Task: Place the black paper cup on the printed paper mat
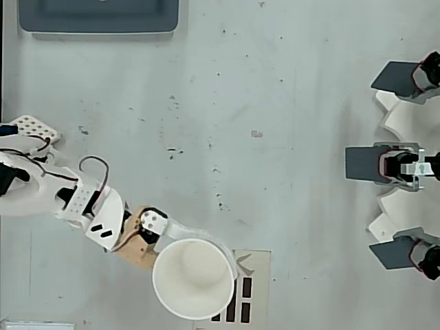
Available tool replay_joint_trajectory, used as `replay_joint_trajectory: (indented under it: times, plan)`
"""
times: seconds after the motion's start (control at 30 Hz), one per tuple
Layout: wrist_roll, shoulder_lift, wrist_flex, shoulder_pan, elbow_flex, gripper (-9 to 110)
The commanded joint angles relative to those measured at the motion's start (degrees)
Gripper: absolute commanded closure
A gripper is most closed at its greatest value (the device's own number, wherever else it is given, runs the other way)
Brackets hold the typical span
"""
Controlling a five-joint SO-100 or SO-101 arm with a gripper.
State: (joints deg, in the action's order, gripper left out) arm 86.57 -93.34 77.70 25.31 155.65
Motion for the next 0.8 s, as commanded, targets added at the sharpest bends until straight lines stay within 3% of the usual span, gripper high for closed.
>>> replay_joint_trajectory:
  times: [0.0, 0.77]
  plan:
    - [-0.70, 3.25, 1.32, 1.58, -5.71, 94]
    - [-1.41, 31.55, 0.79, 5.01, -34.10, 95]
